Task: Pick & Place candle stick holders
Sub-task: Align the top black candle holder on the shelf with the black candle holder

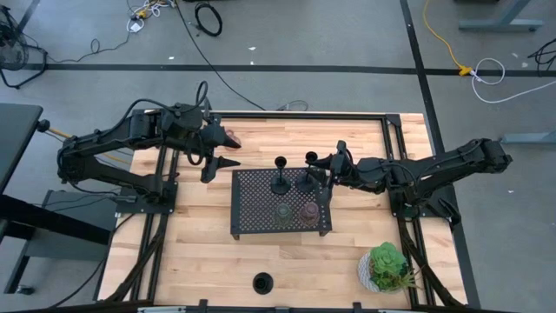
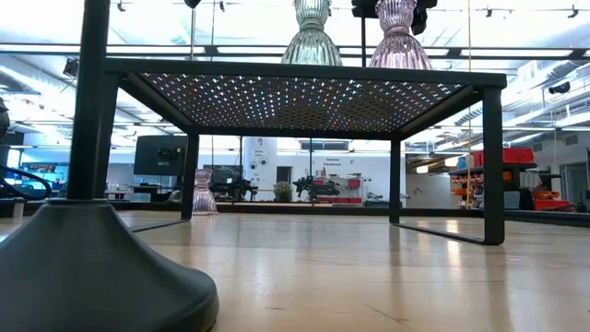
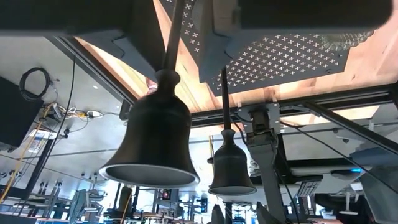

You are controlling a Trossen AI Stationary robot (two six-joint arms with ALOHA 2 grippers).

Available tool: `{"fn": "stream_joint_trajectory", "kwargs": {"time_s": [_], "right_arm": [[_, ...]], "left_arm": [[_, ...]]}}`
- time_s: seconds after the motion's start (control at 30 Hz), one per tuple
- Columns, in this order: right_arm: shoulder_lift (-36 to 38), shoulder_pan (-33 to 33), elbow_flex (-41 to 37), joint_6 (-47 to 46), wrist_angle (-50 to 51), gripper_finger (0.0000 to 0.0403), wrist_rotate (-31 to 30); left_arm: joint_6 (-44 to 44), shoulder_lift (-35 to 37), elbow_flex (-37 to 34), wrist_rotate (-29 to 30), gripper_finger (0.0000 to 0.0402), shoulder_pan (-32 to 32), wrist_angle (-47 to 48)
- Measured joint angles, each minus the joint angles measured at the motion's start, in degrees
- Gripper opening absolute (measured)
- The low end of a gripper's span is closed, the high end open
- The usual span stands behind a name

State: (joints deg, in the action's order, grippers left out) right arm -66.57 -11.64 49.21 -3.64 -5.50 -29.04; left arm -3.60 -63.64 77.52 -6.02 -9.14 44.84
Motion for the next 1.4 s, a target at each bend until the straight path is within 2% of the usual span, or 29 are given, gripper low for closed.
{"fn": "stream_joint_trajectory", "kwargs": {"time_s": [0.77, 0.97, 1.17, 1.3, 1.4], "right_arm": [[-0.96, -0.02, -0.02, 1.0, -0.54, 0.021, -0.13], [-0.96, -0.06, -0.02, 1.11, -0.78, 0.0243, 3.55], [-1.32, -0.02, -0.02, -0.32, 0.27, 0.0254, 4.54], [-1.6, -0.04, -0.02, 0.1, 0.36, 0.0255, 2.47], [-1.62, -0.02, -0.02, 0.07, 0.15, 0.0255, 4.18]], "left_arm": [[0.07, 0.02, 0.0, -0.02, 0.0241, 0.02, 0.0], [0.28, 0.02, 0.0, -0.02, 0.0241, 0.0, 0.0], [0.35, 0.02, 0.0, -0.02, 0.0241, 0.0, 0.0], [0.35, 0.02, 0.0, -0.02, 0.0241, -0.01, 0.0], [0.37, 0.01, 0.0, -0.02, 0.0241, 0.01, 0.0]]}}
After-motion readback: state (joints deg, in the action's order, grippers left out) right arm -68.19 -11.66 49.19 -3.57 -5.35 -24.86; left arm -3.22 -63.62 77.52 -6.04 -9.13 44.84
